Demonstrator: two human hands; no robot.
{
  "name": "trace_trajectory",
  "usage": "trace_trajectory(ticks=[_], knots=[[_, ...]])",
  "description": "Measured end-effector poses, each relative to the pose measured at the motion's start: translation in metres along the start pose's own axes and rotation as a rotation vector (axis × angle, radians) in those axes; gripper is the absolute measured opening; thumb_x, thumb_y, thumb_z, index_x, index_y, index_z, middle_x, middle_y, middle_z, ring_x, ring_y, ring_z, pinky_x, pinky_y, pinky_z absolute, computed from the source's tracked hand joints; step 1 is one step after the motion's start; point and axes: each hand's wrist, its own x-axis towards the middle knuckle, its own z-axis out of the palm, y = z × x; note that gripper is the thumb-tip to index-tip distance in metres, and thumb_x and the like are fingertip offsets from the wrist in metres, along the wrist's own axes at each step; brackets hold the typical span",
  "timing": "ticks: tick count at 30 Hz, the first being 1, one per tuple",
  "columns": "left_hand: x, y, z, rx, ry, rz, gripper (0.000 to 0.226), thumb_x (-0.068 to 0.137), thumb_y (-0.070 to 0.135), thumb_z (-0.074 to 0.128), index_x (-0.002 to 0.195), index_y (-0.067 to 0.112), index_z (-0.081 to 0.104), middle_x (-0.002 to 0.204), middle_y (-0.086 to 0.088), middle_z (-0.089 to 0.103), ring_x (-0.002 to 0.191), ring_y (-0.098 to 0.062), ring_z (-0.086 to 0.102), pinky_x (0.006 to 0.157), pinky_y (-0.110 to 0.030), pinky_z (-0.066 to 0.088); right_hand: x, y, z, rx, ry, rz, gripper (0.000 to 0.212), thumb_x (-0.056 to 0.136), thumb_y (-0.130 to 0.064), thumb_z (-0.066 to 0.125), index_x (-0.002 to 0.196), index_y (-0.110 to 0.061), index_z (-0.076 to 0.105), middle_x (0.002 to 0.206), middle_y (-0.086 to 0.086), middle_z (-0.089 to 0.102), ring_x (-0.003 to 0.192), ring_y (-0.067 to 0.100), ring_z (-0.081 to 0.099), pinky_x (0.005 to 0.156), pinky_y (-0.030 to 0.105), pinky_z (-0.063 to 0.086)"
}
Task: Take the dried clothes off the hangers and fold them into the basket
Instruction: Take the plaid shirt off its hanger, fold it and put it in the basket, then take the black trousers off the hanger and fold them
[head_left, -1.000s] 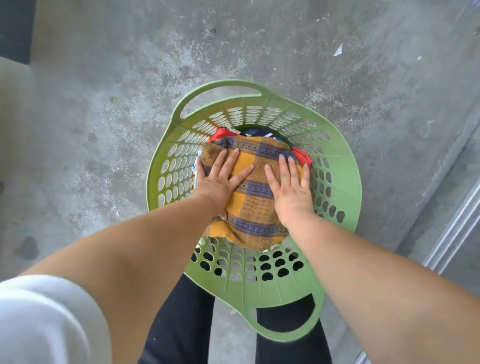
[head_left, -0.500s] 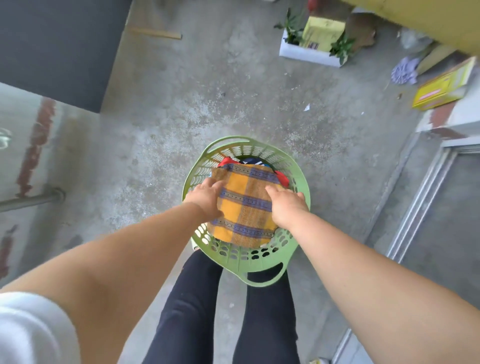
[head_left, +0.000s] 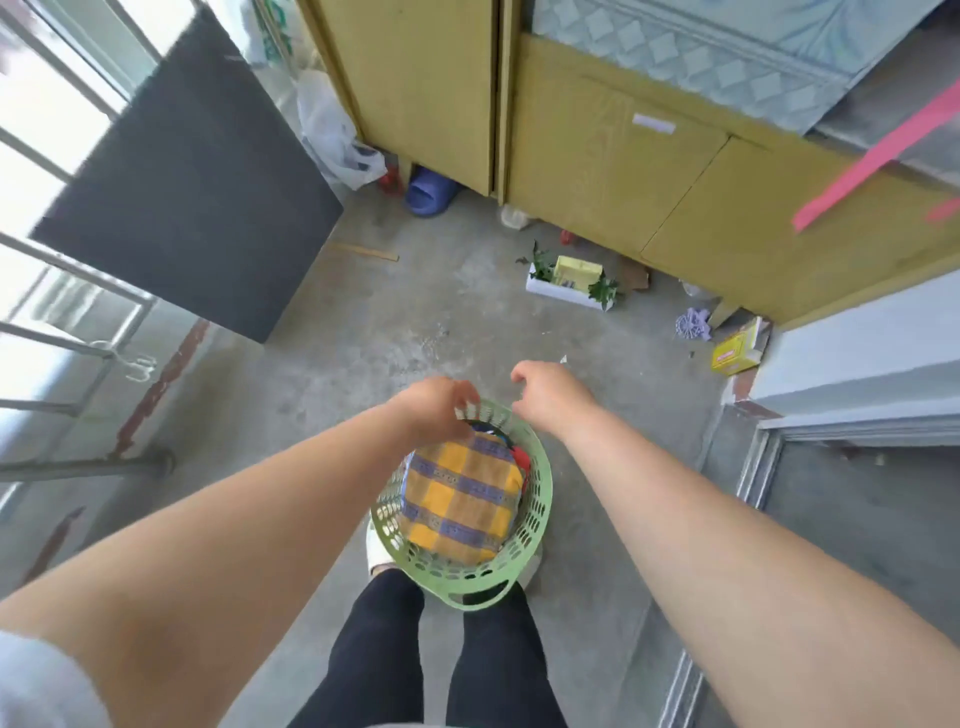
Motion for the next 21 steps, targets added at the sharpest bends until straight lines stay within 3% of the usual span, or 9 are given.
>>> trace_trajectory(ticks=[11,14,21], knots=[[-0.105,0.047,-0.095,-0.068,0.164,-0.054,0.048,0.083,0.032,0.070,0.128,0.024,0.055,0.123,0.004,0.060,0.107,-0.016,0.060,0.090,-0.025,0.043,-0.089,-0.071,-0.136,-0.066,0.047,-0.246,0.040,0.084,-0.027,0.071,0.121,-0.014,0.060,0.118,0.006,0.064,0.110,0.025,0.059,0.096,0.035,0.048],[-0.137,0.051,-0.133,-0.046,0.241,-0.061,0.048,0.083,0.032,0.070,0.128,0.025,0.055,0.123,0.004,0.060,0.106,-0.016,0.060,0.092,-0.027,0.046,-0.110,-0.099,-0.165,-0.084,0.105,-0.301,0.038,0.083,-0.026,0.071,0.118,-0.014,0.062,0.116,0.005,0.064,0.110,0.023,0.059,0.093,0.031,0.047],[-0.216,0.062,-0.228,0.025,0.499,-0.011,0.046,0.083,0.035,0.068,0.127,0.027,0.056,0.121,0.008,0.061,0.107,-0.014,0.058,0.090,-0.021,0.043,-0.163,-0.165,-0.231,-0.048,0.270,-0.388,0.038,0.082,-0.022,0.071,0.117,-0.012,0.062,0.111,0.006,0.065,0.103,0.026,0.061,0.092,0.038,0.051]])
